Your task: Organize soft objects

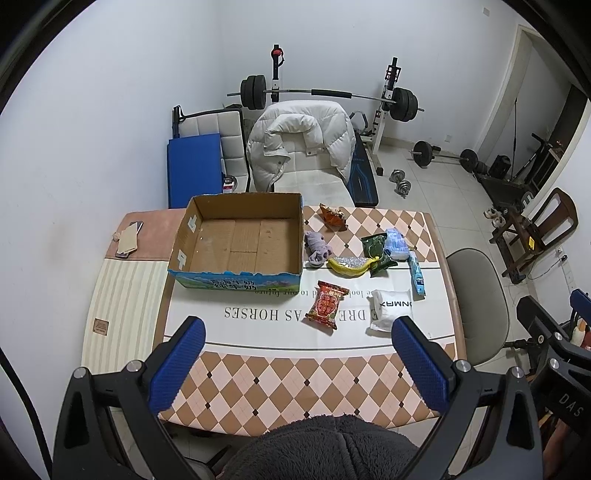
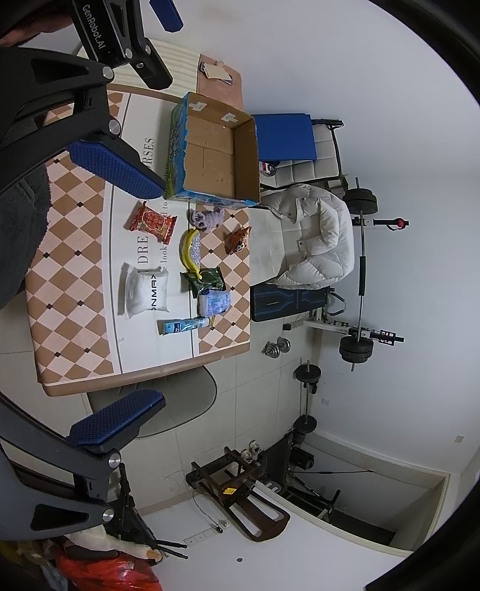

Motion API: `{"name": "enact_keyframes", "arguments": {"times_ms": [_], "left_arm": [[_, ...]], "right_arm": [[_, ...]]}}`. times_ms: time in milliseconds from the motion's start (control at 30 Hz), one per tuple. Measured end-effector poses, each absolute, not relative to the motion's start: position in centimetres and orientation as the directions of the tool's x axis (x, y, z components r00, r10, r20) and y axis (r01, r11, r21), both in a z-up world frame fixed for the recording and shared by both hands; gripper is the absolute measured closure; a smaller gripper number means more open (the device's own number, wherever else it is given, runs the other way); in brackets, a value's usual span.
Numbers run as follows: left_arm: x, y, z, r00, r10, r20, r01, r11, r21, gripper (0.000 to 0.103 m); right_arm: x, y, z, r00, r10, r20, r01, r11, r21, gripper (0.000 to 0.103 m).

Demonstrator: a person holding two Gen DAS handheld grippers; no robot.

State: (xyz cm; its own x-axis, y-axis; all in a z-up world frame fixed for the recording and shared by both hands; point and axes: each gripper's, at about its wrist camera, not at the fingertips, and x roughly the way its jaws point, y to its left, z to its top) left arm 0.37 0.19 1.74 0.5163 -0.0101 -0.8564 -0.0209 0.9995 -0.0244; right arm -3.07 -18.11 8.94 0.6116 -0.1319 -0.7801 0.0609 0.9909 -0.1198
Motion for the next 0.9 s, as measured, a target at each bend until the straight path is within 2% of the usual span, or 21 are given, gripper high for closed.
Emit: {"name": "enact_keyframes", "arguments": {"times_ms": [733, 900], "left_arm": [[2.4, 0.0, 3.0, 0.510, -0.006, -0.860, -0.020, 1.000, -0.019, 0.000], [4.6, 0.2, 1.0, 0.502, 0.023, -0.865, -0.020, 1.000, 0.015, 0.000]], "right_arm": [[-3.0, -18.3, 9.2, 0.615, -0.119, -0.779, 0.060, 0.993, -0.105, 0.000], [-0.1, -19.2, 7.5, 0.571, -0.072, -0.818, 0.064, 0.997, -0.043, 0.000]]}}
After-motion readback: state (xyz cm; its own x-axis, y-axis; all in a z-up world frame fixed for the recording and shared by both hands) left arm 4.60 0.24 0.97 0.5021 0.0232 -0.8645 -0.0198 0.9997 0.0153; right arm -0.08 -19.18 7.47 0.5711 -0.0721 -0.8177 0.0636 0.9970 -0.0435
